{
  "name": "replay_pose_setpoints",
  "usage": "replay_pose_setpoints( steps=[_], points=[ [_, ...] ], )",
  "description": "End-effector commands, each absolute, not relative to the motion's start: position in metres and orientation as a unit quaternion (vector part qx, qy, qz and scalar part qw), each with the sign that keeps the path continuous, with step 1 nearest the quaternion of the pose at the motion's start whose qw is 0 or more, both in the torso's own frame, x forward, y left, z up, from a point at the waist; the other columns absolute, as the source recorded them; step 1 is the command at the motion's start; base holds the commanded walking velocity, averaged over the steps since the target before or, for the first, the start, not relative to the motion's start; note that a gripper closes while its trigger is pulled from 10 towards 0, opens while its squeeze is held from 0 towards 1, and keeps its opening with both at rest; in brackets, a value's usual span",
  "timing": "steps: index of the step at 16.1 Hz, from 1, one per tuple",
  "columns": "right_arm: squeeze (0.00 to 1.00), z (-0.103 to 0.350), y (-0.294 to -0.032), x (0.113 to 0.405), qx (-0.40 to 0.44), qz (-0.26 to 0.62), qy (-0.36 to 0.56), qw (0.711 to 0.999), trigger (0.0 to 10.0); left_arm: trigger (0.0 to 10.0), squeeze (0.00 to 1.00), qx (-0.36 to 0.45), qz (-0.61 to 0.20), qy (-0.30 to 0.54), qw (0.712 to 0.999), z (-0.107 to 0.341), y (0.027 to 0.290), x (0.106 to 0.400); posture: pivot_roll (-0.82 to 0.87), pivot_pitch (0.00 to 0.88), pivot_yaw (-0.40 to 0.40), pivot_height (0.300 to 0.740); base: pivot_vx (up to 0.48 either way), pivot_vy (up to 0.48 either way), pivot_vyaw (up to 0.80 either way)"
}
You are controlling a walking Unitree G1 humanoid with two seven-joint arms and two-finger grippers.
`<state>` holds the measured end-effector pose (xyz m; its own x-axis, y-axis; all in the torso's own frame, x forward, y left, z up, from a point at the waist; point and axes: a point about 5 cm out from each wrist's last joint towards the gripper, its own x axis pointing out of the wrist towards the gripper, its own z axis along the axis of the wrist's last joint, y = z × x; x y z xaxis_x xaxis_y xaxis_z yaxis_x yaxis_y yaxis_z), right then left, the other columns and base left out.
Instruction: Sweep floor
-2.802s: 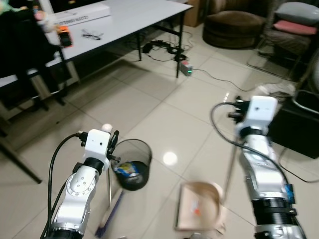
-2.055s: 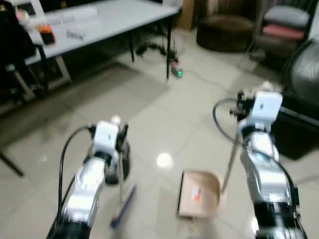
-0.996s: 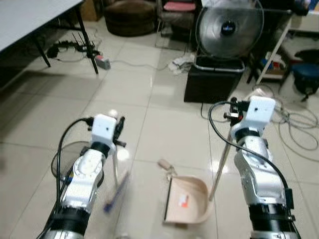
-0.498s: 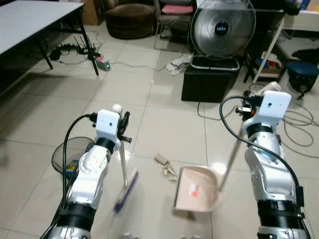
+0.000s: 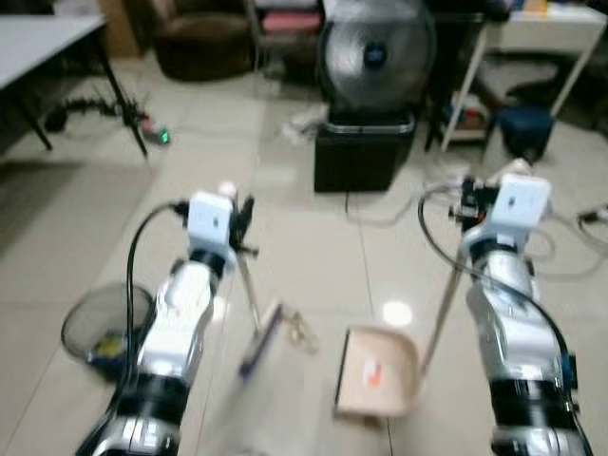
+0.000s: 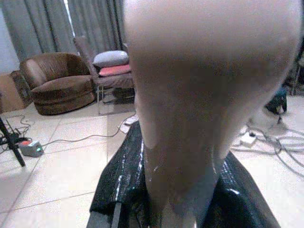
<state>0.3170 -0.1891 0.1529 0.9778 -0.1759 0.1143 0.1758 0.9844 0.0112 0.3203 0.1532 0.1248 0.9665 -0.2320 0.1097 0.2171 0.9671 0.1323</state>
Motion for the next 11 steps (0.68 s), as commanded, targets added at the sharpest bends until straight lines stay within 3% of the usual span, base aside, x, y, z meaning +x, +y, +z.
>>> replay_pose_setpoints(
  steps=[1, 11],
  points=[
    [0.00, 0.1654, -0.1760, 0.3224, 0.010, -0.062, -0.086, 0.994, 10.0, 10.0, 0.00, 0.077, -0.099, -0.077, 0.989, 0.1332, 0.1625, 0.3222, -0.01, 0.000, 0.011, 0.740, 0.398, 0.000, 0.00],
    [0.00, 0.1571, -0.1747, 0.3207, 0.019, -0.054, -0.073, 0.996, 10.0, 10.0, 0.00, 0.081, -0.080, -0.083, 0.990, 0.1338, 0.1652, 0.3203, -0.02, 0.000, -0.009, 0.740, 0.399, 0.000, 0.00]
  ],
)
